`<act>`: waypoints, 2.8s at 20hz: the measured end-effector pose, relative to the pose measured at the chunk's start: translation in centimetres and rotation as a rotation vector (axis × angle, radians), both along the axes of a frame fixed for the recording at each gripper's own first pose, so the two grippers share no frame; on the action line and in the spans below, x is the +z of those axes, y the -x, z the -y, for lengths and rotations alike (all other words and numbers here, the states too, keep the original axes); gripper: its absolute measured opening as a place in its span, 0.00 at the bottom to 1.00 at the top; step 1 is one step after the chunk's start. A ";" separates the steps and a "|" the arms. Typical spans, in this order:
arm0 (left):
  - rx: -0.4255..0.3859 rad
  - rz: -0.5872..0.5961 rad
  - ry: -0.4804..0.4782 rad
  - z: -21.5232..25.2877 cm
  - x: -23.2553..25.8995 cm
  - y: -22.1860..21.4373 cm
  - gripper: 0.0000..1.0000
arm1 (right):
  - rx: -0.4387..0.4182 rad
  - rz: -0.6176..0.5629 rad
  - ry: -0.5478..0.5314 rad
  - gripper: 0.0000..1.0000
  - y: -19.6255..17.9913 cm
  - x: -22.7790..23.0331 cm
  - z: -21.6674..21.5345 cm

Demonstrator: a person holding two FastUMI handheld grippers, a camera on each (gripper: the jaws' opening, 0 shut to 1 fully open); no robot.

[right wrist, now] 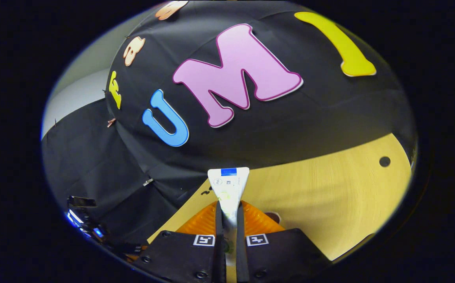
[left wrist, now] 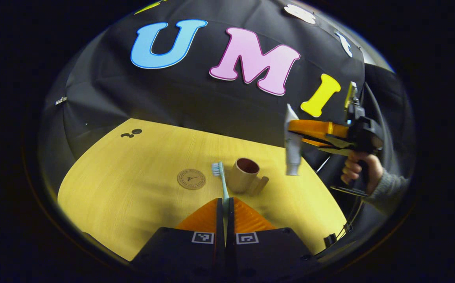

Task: Put the toothbrush and toothpaste on the desktop into the cup, then pick up the cup and place it on the coaster on the desktop.

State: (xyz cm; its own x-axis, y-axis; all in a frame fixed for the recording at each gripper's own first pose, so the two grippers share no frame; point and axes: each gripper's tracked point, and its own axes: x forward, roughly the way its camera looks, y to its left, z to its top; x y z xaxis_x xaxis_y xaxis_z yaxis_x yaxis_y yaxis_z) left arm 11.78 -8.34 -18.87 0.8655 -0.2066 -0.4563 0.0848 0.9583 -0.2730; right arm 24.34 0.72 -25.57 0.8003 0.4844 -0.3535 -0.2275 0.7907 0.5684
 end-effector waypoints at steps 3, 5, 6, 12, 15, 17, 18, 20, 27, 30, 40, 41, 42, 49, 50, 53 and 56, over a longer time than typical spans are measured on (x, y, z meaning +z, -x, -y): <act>0.004 0.022 -0.004 0.7 0.9 0.4 0.06 | 0.018 0.081 0.069 0.14 -3.9 -1.4 -1.0; 0.008 0.028 0.004 1.2 1.3 0.2 0.06 | 0.028 0.093 0.115 0.14 -5.4 -3.9 -1.7; 0.012 0.031 0.004 1.3 1.5 0.1 0.06 | 0.035 0.089 0.136 0.14 -5.8 -5.2 -2.0; 0.028 0.061 0.024 1.6 2.0 -1.3 0.06 | 0.098 0.049 0.219 0.14 -5.8 -11.4 -3.1; 0.037 0.094 0.042 1.6 2.6 -3.1 0.11 | 0.104 0.018 0.250 0.14 -4.8 -13.7 -3.0; 0.041 0.123 0.049 1.8 3.2 -4.4 0.06 | 0.115 0.001 0.270 0.14 -3.9 -15.0 -3.0; 0.040 0.134 0.051 1.9 3.6 -5.0 0.06 | 0.112 0.015 0.263 0.14 -3.7 -14.7 -3.0; 0.030 0.162 0.049 2.3 4.1 -6.4 0.06 | 0.110 0.017 0.274 0.14 -3.5 -14.8 -2.9; 0.020 0.251 0.065 3.7 5.3 -11.4 0.06 | 0.164 -0.071 0.313 0.20 -1.2 -17.1 -2.7; 0.029 0.296 0.081 4.1 5.5 -13.3 0.06 | 0.168 -0.080 0.296 0.22 -0.4 -16.9 -2.5; 0.147 0.461 0.179 3.7 6.2 -20.0 0.06 | 0.088 -0.173 0.156 0.41 2.9 -13.5 1.9; 0.158 0.468 0.179 3.7 5.9 -20.5 0.06 | 0.075 -0.192 0.138 0.42 3.6 -13.3 2.7; 0.167 0.474 0.185 3.7 5.5 -21.1 0.06 | 0.061 -0.212 0.122 0.42 4.5 -13.2 3.3; 0.215 0.472 0.168 4.0 1.2 -24.5 0.06 | 0.072 -0.271 0.110 0.42 9.6 -13.8 5.5; 0.217 0.470 0.157 4.2 0.5 -24.8 0.06 | 0.078 -0.281 0.114 0.42 10.0 -14.1 5.7; 0.222 0.457 0.135 4.5 -1.4 -25.3 0.06 | 0.071 -0.296 0.104 0.42 10.6 -14.5 6.1; 0.224 0.452 0.093 4.8 -2.9 -25.2 0.06 | 0.047 -0.298 0.086 0.42 10.6 -14.3 6.5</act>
